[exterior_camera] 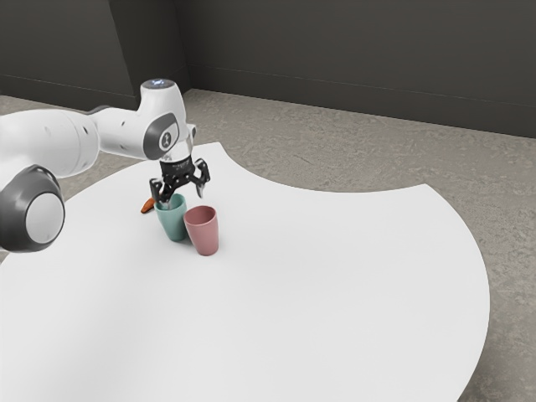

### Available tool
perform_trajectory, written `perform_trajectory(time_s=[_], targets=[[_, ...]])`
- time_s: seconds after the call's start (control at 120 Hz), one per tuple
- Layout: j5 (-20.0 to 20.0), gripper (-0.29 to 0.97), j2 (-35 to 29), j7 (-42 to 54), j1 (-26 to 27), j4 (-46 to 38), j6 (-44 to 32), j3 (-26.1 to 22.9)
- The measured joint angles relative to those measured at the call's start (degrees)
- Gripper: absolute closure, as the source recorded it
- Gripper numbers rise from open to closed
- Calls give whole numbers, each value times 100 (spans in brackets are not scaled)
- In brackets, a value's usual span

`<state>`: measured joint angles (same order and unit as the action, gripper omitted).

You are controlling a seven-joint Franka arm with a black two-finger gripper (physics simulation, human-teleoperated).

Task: Place the left cup onto the right cup

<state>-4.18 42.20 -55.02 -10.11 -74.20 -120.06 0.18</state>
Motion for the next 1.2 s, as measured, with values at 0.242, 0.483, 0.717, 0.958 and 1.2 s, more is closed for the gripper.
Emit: perform_trajectory(time_s=[0.242, 0.483, 0.717, 0.958, 1.2], targets=[[12, 45, 34, -52, 1, 0, -35, 0], [-11, 70, 33, -80, 8, -15, -49, 6], [-16, 77, 27, -104, 9, -33, -27, 9], [-58, 78, -62, -118, 25, -65, 94, 38], [-102, 78, -327, -83, 34, -87, 310, 91]])
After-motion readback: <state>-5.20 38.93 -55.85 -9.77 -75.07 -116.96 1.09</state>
